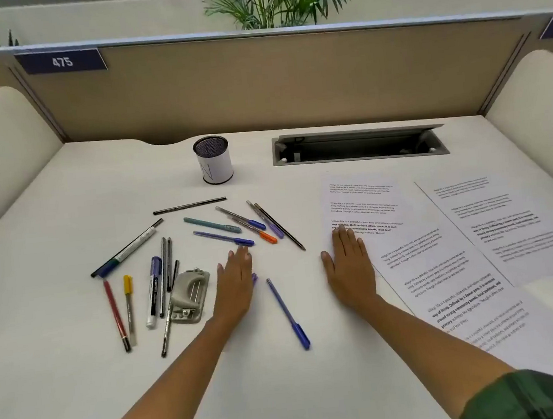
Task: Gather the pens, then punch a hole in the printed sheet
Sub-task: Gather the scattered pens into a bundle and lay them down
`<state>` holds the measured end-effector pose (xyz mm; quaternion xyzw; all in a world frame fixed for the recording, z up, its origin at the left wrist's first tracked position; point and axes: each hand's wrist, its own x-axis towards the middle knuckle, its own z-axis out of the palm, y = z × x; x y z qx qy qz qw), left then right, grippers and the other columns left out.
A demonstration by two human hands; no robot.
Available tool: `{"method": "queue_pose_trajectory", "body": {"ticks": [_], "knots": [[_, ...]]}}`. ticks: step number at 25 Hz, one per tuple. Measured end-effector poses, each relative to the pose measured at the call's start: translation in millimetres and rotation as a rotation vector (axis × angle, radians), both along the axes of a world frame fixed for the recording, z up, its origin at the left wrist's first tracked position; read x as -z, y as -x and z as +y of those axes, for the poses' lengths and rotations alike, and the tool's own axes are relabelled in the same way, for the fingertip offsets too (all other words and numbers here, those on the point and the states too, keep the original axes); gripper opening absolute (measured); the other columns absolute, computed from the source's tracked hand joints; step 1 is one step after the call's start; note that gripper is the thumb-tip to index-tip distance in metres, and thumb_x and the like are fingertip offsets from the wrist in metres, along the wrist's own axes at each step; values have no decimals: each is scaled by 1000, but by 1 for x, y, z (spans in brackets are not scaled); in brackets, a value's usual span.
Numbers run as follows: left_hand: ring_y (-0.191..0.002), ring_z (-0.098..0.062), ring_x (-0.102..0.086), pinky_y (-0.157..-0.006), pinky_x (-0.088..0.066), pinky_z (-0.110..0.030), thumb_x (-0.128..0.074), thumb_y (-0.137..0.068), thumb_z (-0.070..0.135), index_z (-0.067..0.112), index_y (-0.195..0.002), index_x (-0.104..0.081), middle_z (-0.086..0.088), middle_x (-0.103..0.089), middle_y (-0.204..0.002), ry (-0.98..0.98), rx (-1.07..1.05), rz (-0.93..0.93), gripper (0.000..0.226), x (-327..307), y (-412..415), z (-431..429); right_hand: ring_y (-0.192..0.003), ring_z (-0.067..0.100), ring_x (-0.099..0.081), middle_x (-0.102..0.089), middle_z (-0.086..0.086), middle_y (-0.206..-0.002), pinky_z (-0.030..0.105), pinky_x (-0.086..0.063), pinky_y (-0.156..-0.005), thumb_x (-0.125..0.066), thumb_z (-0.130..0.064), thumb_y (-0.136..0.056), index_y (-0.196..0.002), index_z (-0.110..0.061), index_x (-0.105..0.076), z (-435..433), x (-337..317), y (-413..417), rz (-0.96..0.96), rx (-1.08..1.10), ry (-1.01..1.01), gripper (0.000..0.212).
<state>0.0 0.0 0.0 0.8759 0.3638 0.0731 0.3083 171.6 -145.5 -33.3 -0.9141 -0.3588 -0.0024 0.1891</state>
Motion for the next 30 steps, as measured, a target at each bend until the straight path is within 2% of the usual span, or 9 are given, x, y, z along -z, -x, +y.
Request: {"method": "queue_pose_trajectory", "body": {"ticks": [4, 7, 9, 13, 20, 22, 24, 27, 30], "knots": [[-123, -22, -50, -100, -31, -24, -40, -100, 23, 9, -130, -52, -11, -56, -133, 58, -190, -176, 36, -11, 8, 4, -145, 26, -22, -29, 13, -155, 37, -14, -121, -45, -22, -98, -143, -2, -36, -4, -19, 17, 65, -13, -199, 49], [-110, -21, -56, -95, -43, -30, -53, -94, 20, 10, -121, -58, -8, -62, -119, 77, -213, -140, 29, -14, 25, -4, -123, 30, -49, -53, 13, -131, 41, -42, -103, -57, -17, -90, -126, -6, -54, -13, -27, 53, 54, -67, -265, 37], [-98, -20, -56, -84, -46, -32, -60, -90, 21, 11, -115, -60, -7, -61, -108, 53, -235, -89, 27, -15, 35, -13, -105, 22, -54, -55, 6, -115, 32, -49, -88, -62, -21, -88, -115, -11, -57, -17, -31, 80, 116, -97, -247, 29], [-82, -20, -55, -65, -41, -27, -65, -86, 17, 10, -104, -60, -6, -55, -99, -68, -243, 14, 20, -17, 42, -31, -95, 13, -49, -47, -3, -109, 24, -48, -81, -62, -37, -86, -108, -17, -53, -16, -33, 116, 277, -139, -67, 31], [-87, -29, -57, -71, -41, -35, -52, -91, 16, 3, -96, -60, -13, -54, -101, -44, -217, 257, 16, -18, 38, -21, -88, 22, -50, -48, 5, -109, 30, -41, -76, -43, -6, -89, -106, -11, -50, -1, -44, 103, 228, -89, 163, 19], [-71, -26, -52, -64, -40, -35, -47, -88, 6, 5, -81, -54, -11, -53, -86, 103, -214, 199, 10, -21, 34, -9, -88, 24, -51, -51, 4, -107, 32, -35, -78, -37, -5, -91, -107, -14, -49, 0, -51, 89, 117, -206, 191, 22], [-63, -24, -48, -62, -43, -38, -40, -89, 0, 7, -83, -45, -11, -53, -77, 272, -212, 82, 10, -27, 29, 2, -85, 24, -52, -53, 2, -104, 34, -35, -78, -37, -7, -96, -107, -17, -49, 1, -64, 72, 49, -383, 160, 20], [-59, -14, -47, -51, -35, -27, -35, -97, 11, 17, -103, -44, 0, -52, -74, 256, -58, 42, 13, -44, 23, 8, -79, 23, -54, -59, 1, -93, 35, -41, -69, -58, -10, -91, -98, -17, -58, 7, -90, 47, -79, -694, 111, 10], [-75, -5, -49, -58, -34, -17, -34, -100, 34, 22, -109, -46, 7, -52, -89, 336, 113, 54, 19, -59, 11, -4, -81, 17, -46, -63, 0, -89, 28, -38, -70, -69, -7, -83, -89, -17, -62, 22, -108, 32, 12, -852, 36, 14]]}}
